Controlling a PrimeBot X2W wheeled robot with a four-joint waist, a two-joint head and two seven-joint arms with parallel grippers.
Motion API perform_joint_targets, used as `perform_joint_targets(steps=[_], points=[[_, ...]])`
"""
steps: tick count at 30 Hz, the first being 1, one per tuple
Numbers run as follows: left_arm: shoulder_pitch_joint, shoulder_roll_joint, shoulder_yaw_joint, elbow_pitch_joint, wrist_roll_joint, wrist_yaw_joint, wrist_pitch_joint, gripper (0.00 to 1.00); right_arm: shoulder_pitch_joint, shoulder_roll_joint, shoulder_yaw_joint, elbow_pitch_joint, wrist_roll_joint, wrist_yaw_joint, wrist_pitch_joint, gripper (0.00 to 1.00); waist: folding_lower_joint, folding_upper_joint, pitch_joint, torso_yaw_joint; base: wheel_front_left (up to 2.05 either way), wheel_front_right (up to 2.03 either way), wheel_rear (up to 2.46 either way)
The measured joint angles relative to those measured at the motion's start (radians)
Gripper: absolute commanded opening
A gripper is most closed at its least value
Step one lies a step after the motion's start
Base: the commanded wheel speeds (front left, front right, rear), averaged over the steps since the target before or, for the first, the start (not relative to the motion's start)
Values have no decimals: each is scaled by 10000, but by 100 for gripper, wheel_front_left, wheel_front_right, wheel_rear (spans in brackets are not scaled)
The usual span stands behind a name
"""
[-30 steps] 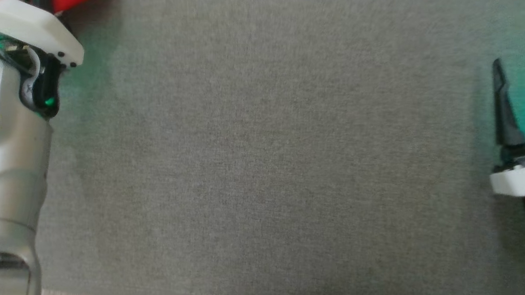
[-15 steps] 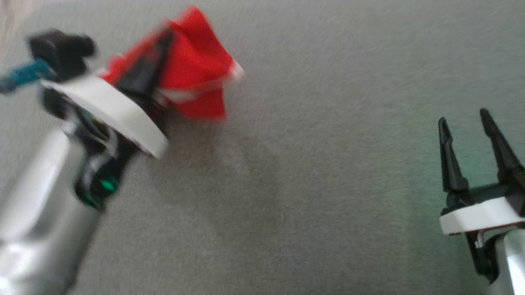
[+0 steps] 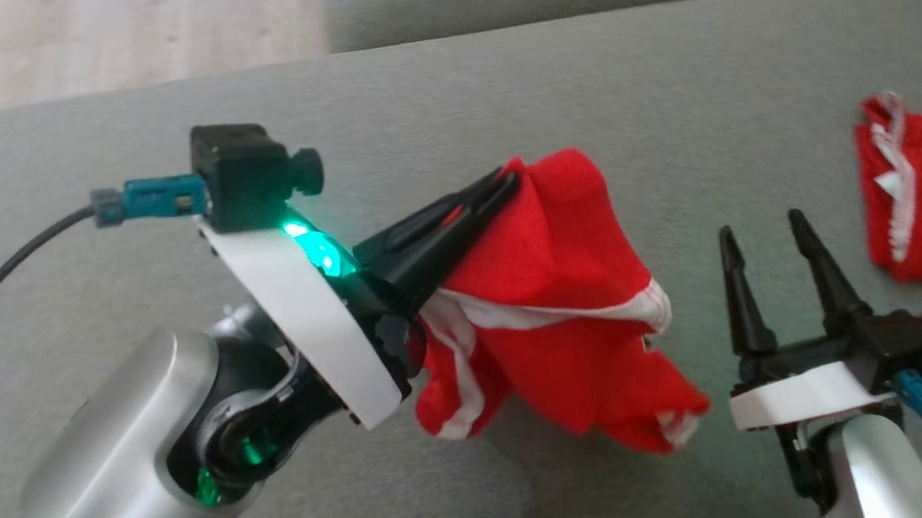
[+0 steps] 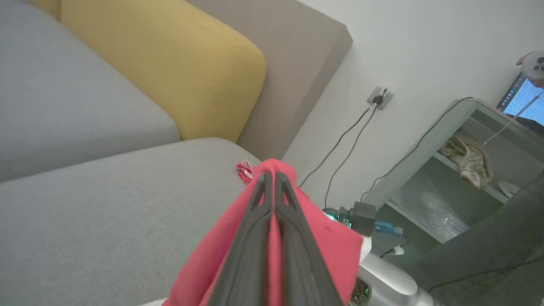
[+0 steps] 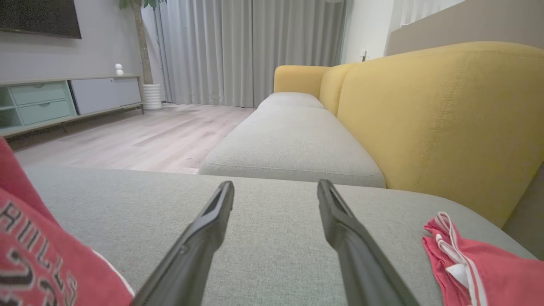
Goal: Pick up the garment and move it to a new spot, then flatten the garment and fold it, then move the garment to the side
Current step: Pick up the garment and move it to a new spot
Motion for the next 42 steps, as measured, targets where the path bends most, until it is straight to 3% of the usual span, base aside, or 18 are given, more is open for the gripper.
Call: perform_joint_targets(steps=[5,9,13,19,24,27,28,29,30,35,42], points=[[-81,-134,-151,694,-395,309,412,0,-139,77,385,-82,351,0,-25,100,1,0,153,-878,0,0,0],[-695,-245,-186,2318,-13,359,470,0,-372,84,740,-73,706,2,-27,100,2,0,329,-1625,0,0,0],[-1443,-631,-36,4288,564,353,-222,0,-502,88,1024,-75,959,2,-38,100,2,0,522,-2335,0,0,0],[-2639,-1083,6,6907,1816,-305,-1703,0,-680,88,1411,-75,1160,2,-54,100,2,0,908,-3216,0,0,0],[-3649,-1020,-249,8821,3233,-794,-2892,0,-845,88,1672,-75,1233,0,-65,100,3,0,1349,-3634,0,0,0],[-4033,-1014,-261,9967,3825,-794,-3768,0,-893,90,1728,-73,1292,0,-65,100,3,0,1540,-3762,0,0,0],[-4094,-1018,-259,10320,3862,-796,-3956,16,-893,90,1733,-67,1315,2,-65,100,3,0,1577,-3781,0,0,0],[-4112,-1030,-257,10611,3893,-800,-4144,40,-893,90,1730,-65,1319,0,-65,100,3,0,1602,-3775,0,0,0],[-4110,-1053,-267,10868,3931,-825,-4314,100,-893,90,1714,-65,1319,0,-65,100,3,0,1618,-3742,0,0,0],[-4029,-1057,-453,11614,4251,-978,-5476,100,-893,90,1586,-15,1298,2,-65,100,2,0,1550,-3428,0,0,0],[-3126,-1302,-439,11599,4337,-974,-7202,100,-866,92,951,-15,905,2,-65,100,1,0,1270,-2807,0,0,0]])
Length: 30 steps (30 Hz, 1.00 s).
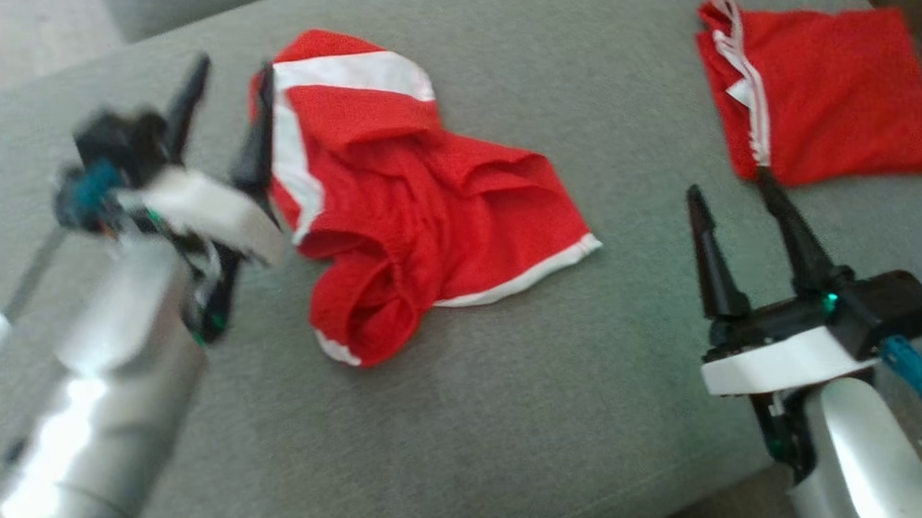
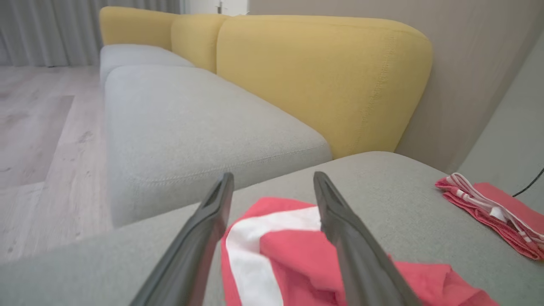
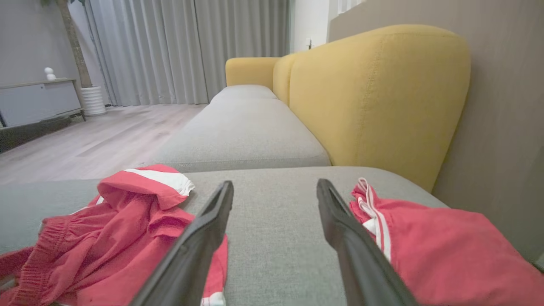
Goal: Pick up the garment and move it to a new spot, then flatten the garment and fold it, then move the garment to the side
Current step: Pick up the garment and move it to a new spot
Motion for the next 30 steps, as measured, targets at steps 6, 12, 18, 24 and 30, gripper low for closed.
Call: perform_joint_targets(steps=[6,12,18,24,30], points=[[1912,-428,140,-918,117,395,-600,100,210,4,-970,56,-642,-2,0,100,-1,0,-469,793,0,0,0],[4322,-604,1371,-3062,1273,1097,-631,100,767,10,-1720,207,-1143,-2,0,100,-2,0,-1009,1673,0,0,0],[6948,-619,2723,-4280,2546,1430,-631,100,1212,17,-2031,504,-1292,-2,0,100,-2,0,-1516,2454,0,0,0],[8633,-957,4054,-5010,3672,1162,-631,100,1642,27,-2266,725,-1289,-2,0,100,-2,0,-1915,3112,0,0,0],[9716,-1547,5131,-5168,4579,585,-631,100,2024,35,-2029,1020,-1072,-2,0,100,-2,0,-2197,3614,0,0,0]])
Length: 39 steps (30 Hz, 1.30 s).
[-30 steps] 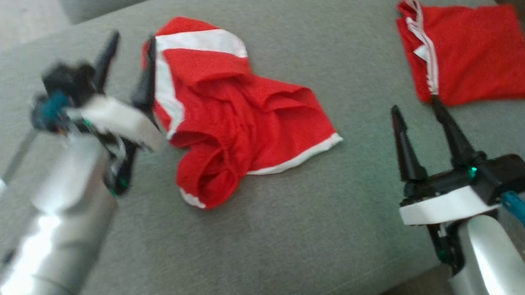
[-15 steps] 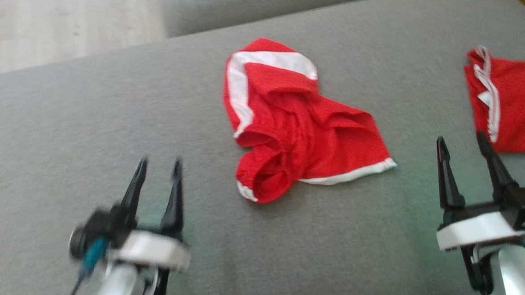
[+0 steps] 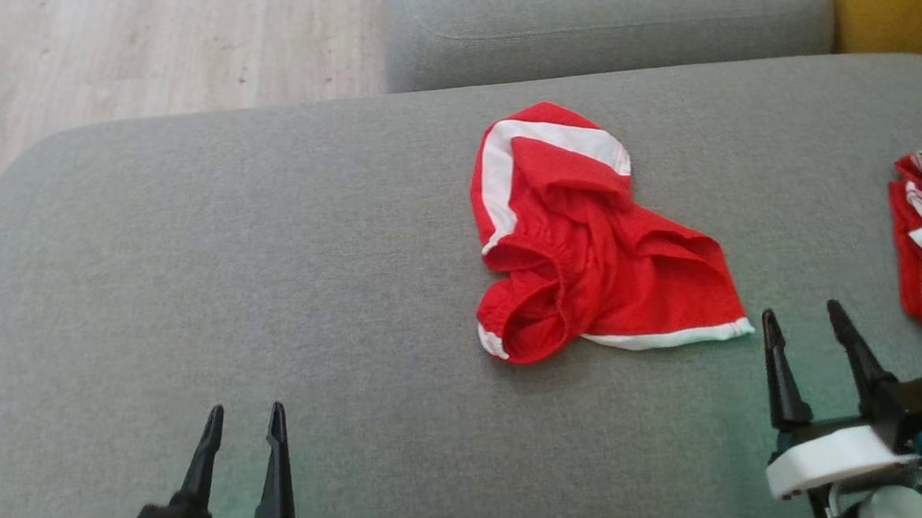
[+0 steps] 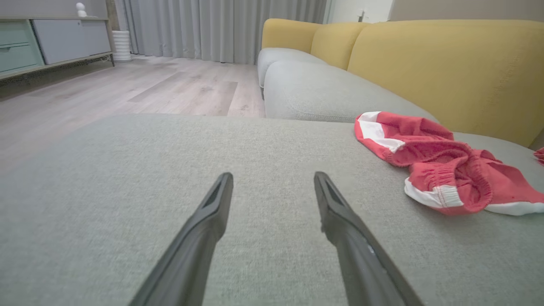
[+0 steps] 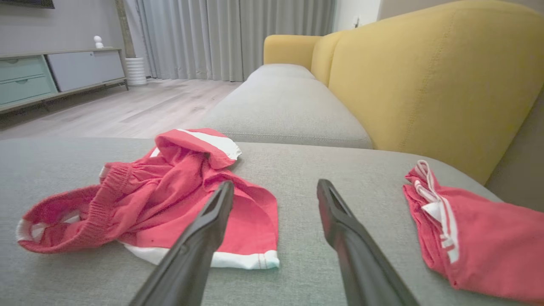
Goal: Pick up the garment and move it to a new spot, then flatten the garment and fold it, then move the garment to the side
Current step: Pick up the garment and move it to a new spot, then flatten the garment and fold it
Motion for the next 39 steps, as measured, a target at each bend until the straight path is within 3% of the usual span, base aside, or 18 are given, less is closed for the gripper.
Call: perform_joint_targets(steps=[13,30,34,39], points=[[277,-583,811,127,817,-621,0,100,83,2,278,159,328,2,0,100,1,0,-176,247,0,0,0],[353,-796,1294,151,1292,-838,0,100,83,2,376,261,328,0,0,100,2,0,-172,144,0,0,0],[253,-802,713,-180,1622,-846,0,100,67,2,422,259,328,0,0,100,2,0,-42,38,0,0,0],[-788,-752,-1670,-483,1753,-849,0,100,-40,2,541,245,328,0,0,100,2,0,92,-254,0,0,0]])
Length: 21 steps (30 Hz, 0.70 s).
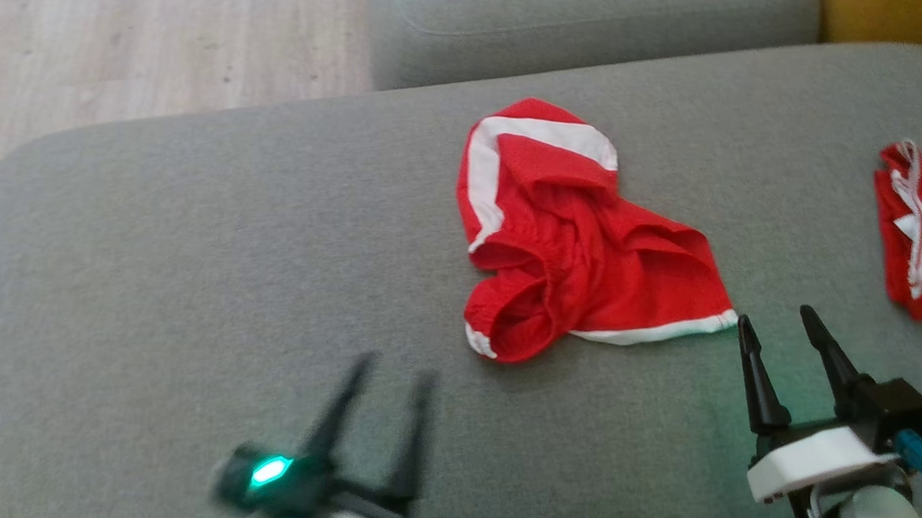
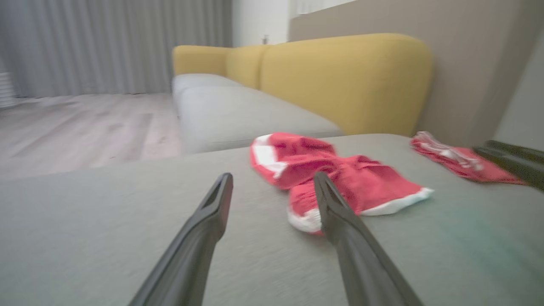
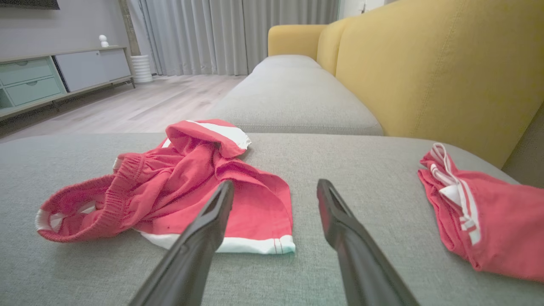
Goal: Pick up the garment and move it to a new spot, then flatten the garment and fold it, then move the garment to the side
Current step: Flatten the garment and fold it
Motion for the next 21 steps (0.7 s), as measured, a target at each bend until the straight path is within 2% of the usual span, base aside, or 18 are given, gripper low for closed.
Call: perform_joint_targets(steps=[5,8,13,21], points=[[-1465,151,-2489,527,-184,-75,-13,100,-234,0,184,-75,36,0,0,100,0,0,173,-370,0,0,0],[-2195,318,-3405,1381,-416,-75,-15,100,-414,0,330,-130,121,0,0,100,1,0,303,-648,0,0,0],[-3039,468,-4080,2731,-537,-75,-15,100,-560,0,458,-198,198,0,0,100,1,0,469,-1023,0,0,0],[-4315,529,-4286,4863,-560,-75,-13,100,-586,0,470,-238,268,0,0,100,2,0,747,-1494,0,0,0]])
